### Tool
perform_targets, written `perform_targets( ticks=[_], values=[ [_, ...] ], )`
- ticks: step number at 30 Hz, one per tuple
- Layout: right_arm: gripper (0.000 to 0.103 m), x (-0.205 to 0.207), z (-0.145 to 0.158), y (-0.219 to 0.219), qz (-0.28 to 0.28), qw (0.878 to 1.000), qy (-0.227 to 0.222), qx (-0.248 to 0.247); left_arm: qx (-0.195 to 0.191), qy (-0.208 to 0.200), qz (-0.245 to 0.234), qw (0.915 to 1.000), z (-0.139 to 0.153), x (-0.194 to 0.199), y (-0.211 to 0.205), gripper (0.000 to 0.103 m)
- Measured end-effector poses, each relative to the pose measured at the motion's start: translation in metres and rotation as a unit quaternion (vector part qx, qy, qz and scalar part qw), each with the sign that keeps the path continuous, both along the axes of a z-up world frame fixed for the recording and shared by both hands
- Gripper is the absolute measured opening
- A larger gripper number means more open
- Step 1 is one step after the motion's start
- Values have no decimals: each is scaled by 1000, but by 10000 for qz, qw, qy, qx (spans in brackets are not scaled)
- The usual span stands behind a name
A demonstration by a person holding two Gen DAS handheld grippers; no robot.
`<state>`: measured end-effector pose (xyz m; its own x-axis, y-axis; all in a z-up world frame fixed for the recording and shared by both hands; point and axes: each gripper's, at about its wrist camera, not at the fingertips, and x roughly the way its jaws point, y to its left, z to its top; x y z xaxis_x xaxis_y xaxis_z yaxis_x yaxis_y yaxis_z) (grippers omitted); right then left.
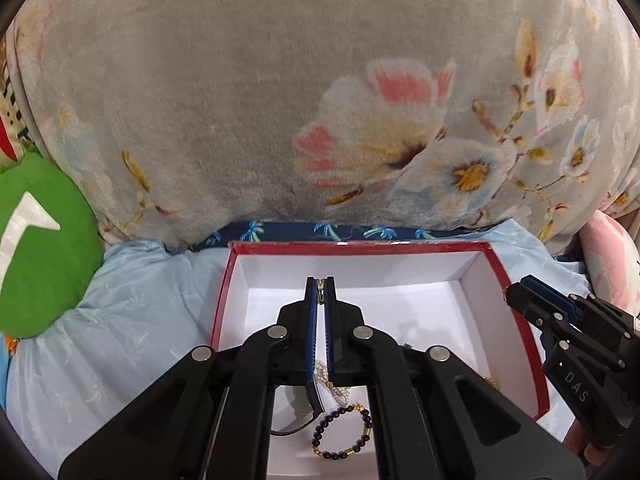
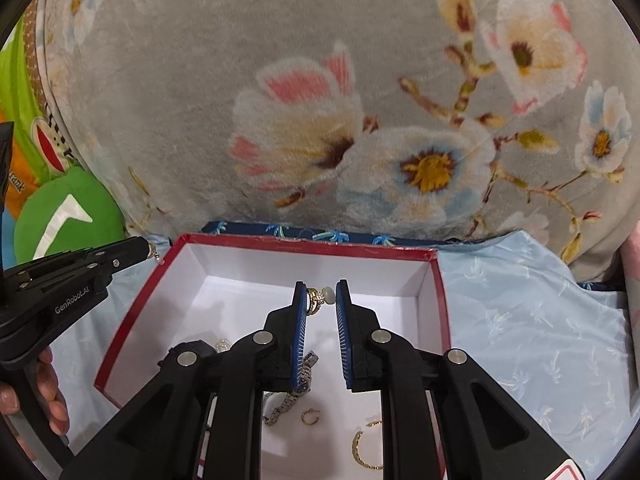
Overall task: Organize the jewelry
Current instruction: 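Open both tools to drop the two earrings into the box, then grasp the silver ring with the right tool while the left tool approaches the gold hoop earring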
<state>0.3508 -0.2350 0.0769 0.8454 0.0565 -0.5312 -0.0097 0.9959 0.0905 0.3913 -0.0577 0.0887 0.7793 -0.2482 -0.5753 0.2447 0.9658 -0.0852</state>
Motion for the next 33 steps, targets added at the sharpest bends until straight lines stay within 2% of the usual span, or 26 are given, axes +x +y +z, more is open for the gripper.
perform_targets(
  ticks=[1, 2, 3, 4, 5, 8, 12, 15, 21, 24, 30, 33],
  values=[
    [21, 2, -3, 0, -9, 10000, -12, -3, -17, -13, 98, 9999, -4, 2, 2, 10],
    [37, 4, -7, 0, -59, 10000, -18, -31, -5, -42, 138, 9999, -7, 4, 3, 17],
    [49, 4, -8, 0, -104, 9999, -57, -53, 50, -49, 152, 9999, -9, 5, 3, 36],
    [51, 2, -9, 0, -185, 9997, -148, -71, 108, -74, 212, 9997, -11, 5, 3, 52],
    [52, 0, -8, -1, -211, 9996, -204, -62, 120, -131, 250, 9995, -11, 3, 4, 54],
    [52, -4, -6, -4, -236, 9994, -257, 32, 150, -196, 256, 9994, -10, -1, 7, 58],
    [52, -17, 4, -6, -215, 9992, -343, 71, -15, -222, 213, 9995, 0, -12, 14, 58],
    [52, -33, 12, -5, -161, 9990, -400, 84, -61, -306, 213, 9993, 9, -26, 19, 62],
    [52, -81, 28, -2, -27, 9984, -534, 177, -1, -450, 138, 9989, 26, -69, 30, 66],
    [54, -112, 30, 4, 5, 9983, -574, 34, 65, -437, 114, 9990, 28, -94, 37, 69],
    [56, -181, 15, 34, 220, 9978, -468, -405, 143, -189, 196, 9995, 14, -142, 62, 70],
    [56, -214, -6, 50, 398, 9977, -253, -486, 498, -105, 374, 9980, -4, -167, 72, 70]
  ],
)
